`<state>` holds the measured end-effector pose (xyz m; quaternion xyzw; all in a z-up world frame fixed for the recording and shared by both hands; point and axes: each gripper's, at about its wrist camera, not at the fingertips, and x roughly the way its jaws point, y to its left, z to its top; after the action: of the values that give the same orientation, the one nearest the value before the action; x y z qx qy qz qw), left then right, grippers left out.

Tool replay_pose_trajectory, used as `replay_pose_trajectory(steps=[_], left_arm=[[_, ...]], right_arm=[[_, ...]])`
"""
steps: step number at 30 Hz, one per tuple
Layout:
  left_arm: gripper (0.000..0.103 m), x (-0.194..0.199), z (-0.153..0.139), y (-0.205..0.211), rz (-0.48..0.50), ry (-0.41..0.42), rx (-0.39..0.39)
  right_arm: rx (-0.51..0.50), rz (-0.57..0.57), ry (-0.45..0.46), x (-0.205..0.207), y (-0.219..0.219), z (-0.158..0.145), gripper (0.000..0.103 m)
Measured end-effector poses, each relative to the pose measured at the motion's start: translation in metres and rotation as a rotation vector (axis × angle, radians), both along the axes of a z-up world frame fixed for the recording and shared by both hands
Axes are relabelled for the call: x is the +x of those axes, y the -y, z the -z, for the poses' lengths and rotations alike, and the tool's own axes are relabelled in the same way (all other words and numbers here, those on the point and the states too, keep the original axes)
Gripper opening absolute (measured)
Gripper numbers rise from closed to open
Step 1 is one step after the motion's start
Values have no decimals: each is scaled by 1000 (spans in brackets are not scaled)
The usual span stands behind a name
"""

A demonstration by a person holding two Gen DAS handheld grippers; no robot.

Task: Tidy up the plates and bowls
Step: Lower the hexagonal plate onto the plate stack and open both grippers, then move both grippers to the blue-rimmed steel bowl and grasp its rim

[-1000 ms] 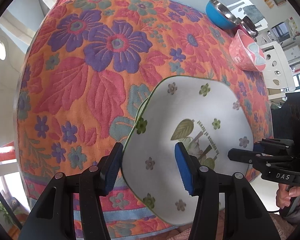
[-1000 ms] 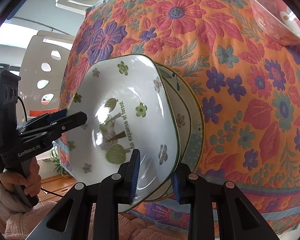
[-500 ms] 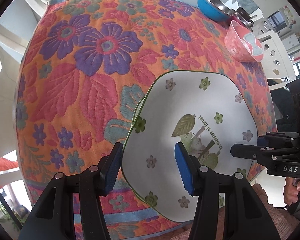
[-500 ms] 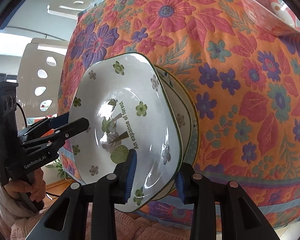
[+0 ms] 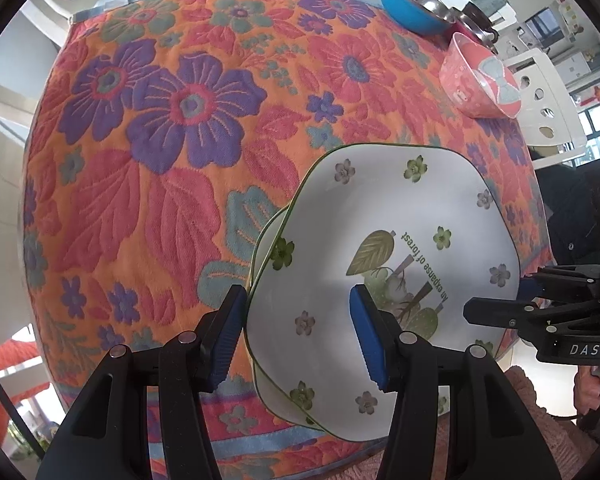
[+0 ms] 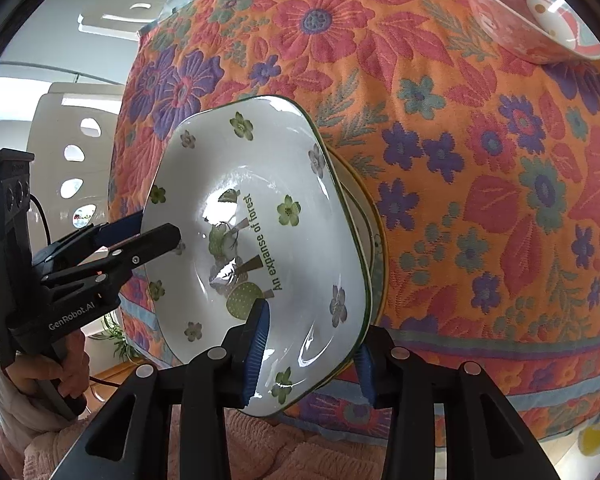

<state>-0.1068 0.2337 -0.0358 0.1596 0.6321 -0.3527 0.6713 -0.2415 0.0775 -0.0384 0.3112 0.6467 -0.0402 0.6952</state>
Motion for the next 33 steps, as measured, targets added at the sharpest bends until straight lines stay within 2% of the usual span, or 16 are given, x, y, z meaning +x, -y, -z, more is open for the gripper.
replay_pose_trajectory(steps=[4, 7, 8, 11, 14, 20, 24, 29, 33], left_arm=[[50, -1, -1, 4, 44, -4, 26], [52, -1, -4, 5, 70, -5, 16], [52, -1, -5, 5, 79, -8, 3], [52, 2, -7, 6, 103, 1, 7], [52, 8, -8, 3, 94, -15, 6], [54, 31, -24, -2, -4, -18, 10], [56, 47, -43, 4, -77, -12, 6], [58, 64, -72, 34, -145, 33, 5], [61, 83, -103, 84, -147, 93, -16]], right_arm=[[-15, -6, -40, 5, -2, -1, 40], [-142, -33, -142, 13, -4, -3, 42], [-148, -35, -140, 16, -4, -5, 42], [-96, -4, -95, 21, 0, -16, 43], [-111, -9, -81, 29, 1, -27, 43], [-103, -42, -52, 44, 9, -41, 43], [-93, -68, -18, 53, 31, -51, 43], [-100, -112, 31, 71, 74, -73, 43], [-129, -130, 101, 89, 120, -103, 43]])
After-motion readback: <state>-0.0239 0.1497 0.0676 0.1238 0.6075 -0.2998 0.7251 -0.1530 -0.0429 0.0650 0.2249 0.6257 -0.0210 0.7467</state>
